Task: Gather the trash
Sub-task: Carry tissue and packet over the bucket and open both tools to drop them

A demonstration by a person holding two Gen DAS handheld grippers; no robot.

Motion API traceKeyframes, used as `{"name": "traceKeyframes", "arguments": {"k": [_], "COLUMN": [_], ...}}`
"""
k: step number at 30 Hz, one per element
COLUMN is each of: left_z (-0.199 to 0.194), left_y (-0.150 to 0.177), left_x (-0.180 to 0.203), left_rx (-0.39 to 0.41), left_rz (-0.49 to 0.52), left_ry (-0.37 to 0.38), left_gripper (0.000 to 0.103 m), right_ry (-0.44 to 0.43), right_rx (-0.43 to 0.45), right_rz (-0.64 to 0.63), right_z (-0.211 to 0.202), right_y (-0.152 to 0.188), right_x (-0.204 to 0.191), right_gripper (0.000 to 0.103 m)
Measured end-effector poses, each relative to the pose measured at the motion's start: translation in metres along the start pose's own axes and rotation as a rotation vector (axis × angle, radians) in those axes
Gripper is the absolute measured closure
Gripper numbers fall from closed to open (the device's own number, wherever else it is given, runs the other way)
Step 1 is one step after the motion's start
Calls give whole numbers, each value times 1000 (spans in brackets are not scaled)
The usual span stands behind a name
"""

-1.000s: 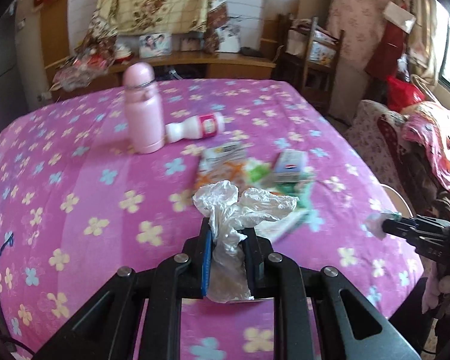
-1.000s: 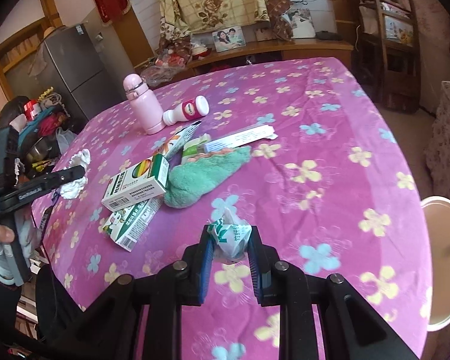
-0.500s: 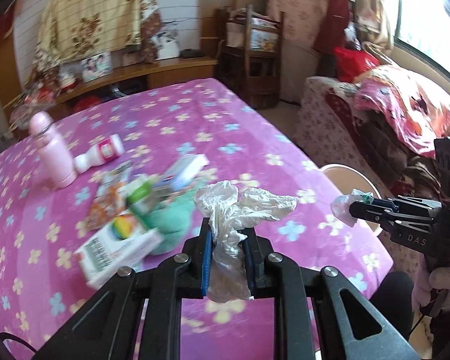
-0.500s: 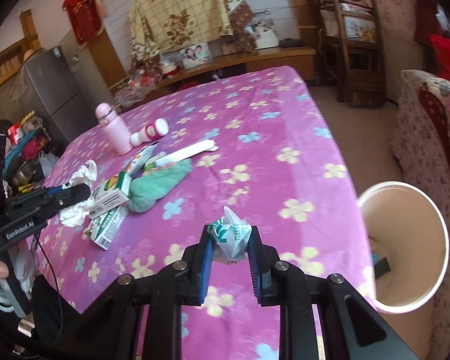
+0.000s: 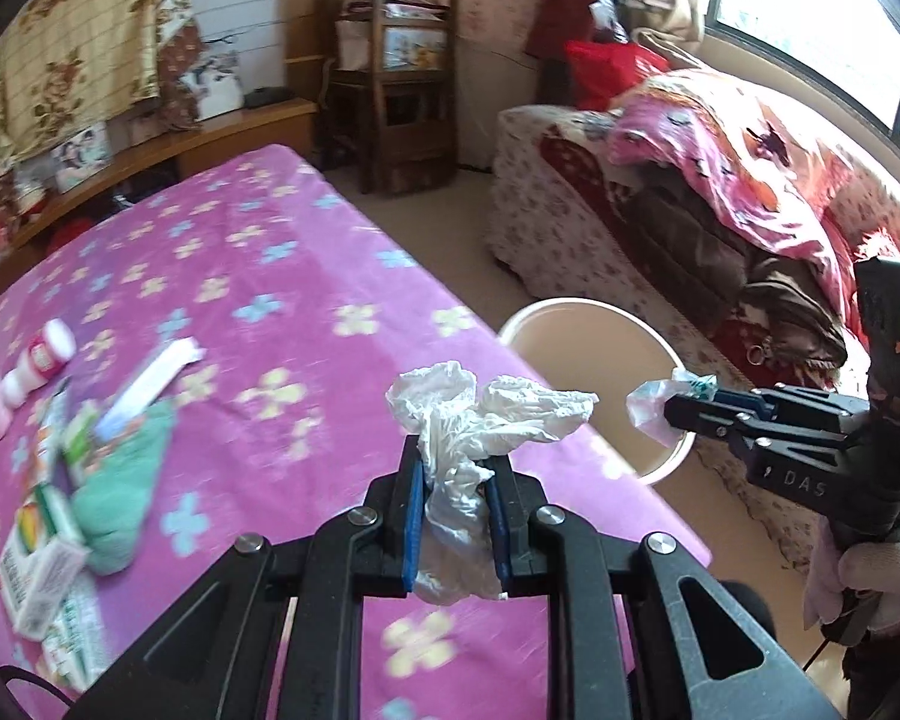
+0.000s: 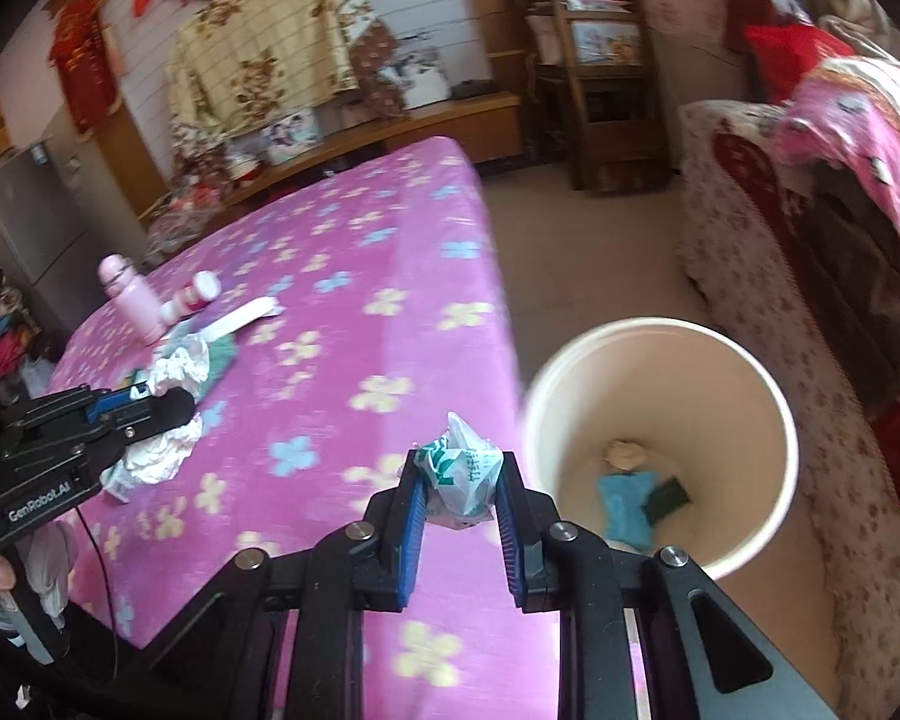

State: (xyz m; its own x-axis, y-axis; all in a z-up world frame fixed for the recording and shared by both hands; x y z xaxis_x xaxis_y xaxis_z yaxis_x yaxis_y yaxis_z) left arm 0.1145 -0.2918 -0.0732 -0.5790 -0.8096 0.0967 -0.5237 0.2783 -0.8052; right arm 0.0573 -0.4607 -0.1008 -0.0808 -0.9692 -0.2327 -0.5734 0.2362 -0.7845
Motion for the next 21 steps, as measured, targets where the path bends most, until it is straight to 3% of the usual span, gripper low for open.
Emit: {"name": "traceKeyframes", "arguments": {"k": [6, 21], "left_z": [40, 112], "left_y": [-6, -9], "left_x": [32, 71], "left_rx": [-28, -84], "left_rz": [5, 5], "left_ry": [75, 133], "left_gripper": [83, 83], "right_ry": [57, 154], "right_rx": [-21, -54], "right_rz": [67, 142], "right_z": [7, 42], "right_y": [8, 23], "right_x": [45, 108], "right_gripper": [79, 79]}}
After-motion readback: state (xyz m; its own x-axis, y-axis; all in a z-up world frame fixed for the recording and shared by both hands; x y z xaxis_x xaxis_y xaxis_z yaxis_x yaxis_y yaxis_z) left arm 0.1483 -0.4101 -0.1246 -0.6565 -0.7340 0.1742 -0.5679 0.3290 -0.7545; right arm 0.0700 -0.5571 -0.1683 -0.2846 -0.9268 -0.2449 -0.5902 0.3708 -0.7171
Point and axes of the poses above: each gripper's, at about its wrist camera, not at the fingertips, and z roughly the way its jaws point, x to its right, y to its underside, the point moved 2 cm from there along z, roughly the way its jaws point, and after that the axes turned 14 degrees about x, right-handed, at the moved point
